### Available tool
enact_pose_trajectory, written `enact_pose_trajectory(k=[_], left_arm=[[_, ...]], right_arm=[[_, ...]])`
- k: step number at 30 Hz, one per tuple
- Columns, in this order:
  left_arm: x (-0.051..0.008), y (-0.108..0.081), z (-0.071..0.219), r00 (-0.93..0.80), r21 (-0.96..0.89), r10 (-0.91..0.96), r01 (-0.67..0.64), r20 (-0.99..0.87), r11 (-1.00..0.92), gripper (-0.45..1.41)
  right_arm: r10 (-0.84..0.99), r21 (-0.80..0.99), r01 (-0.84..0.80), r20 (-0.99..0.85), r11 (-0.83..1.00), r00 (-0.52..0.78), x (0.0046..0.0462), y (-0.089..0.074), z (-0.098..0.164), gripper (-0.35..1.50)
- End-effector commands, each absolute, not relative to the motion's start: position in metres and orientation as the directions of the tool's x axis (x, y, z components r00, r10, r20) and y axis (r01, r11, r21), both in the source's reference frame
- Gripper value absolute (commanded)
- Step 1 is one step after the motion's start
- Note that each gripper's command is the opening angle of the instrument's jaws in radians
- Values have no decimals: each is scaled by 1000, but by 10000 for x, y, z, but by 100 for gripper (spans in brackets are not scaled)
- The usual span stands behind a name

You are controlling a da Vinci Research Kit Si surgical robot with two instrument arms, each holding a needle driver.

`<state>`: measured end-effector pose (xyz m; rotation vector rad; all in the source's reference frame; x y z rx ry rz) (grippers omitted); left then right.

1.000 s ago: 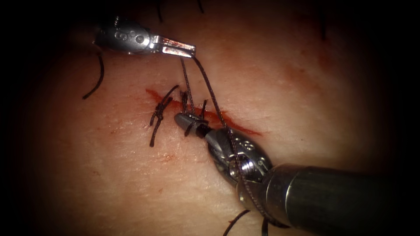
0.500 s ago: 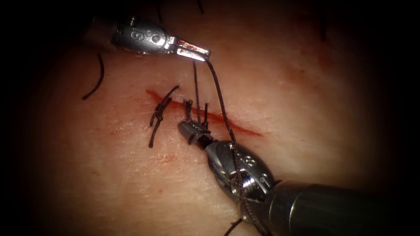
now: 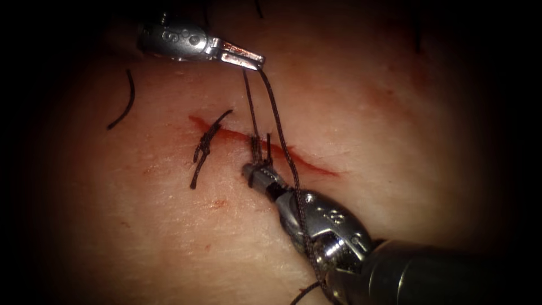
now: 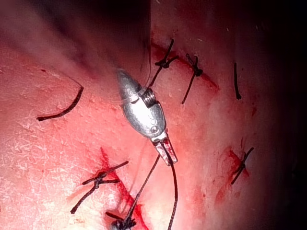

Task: Wound Closure
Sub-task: Tighten the knot by pulling down with the right gripper and pulling up with the left gripper

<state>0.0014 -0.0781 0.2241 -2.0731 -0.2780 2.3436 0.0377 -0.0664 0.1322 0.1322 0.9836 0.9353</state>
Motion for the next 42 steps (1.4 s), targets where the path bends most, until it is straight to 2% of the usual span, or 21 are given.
enact_pose_trajectory(k=[1,4,7,9,13,20,24,30,39,42], left_arm=[[8,-783,2247,-129,-133,118,114,-985,-984,-45],[7,-782,2248,-129,-134,119,114,-984,-984,-45],[8,-781,2247,-131,-135,119,116,-984,-984,-45],[10,-779,2246,-131,-137,121,117,-984,-984,-45],[12,-778,2246,-130,-137,122,119,-984,-983,-45],[13,-782,2245,-132,-137,121,117,-984,-984,-45],[13,-784,2244,-129,-137,122,121,-984,-983,-45],[14,-782,2244,-133,-139,122,125,-984,-982,-45],[12,-778,2244,-134,-141,124,123,-983,-982,-45],[11,-773,2243,-134,-144,127,121,-983,-982,-45]], right_arm=[[682,461,-565,-679,684,272,381,-660,1334,-35],[615,419,-490,-703,764,357,376,-652,1339,-35],[430,319,-295,-756,901,493,364,-636,1341,-35],[309,261,-166,-788,951,532,353,-622,1332,-35],[199,228,-18,-804,974,561,334,-605,1313,-35],[251,345,99,-824,933,508,301,-568,1283,-35],[351,451,204,-852,869,387,305,-564,1284,-35],[287,406,235,-864,883,414,326,-581,1298,-35],[250,354,144,-846,924,470,371,-609,1318,-35],[180,269,126,-861,955,476,379,-617,1321,-35]])
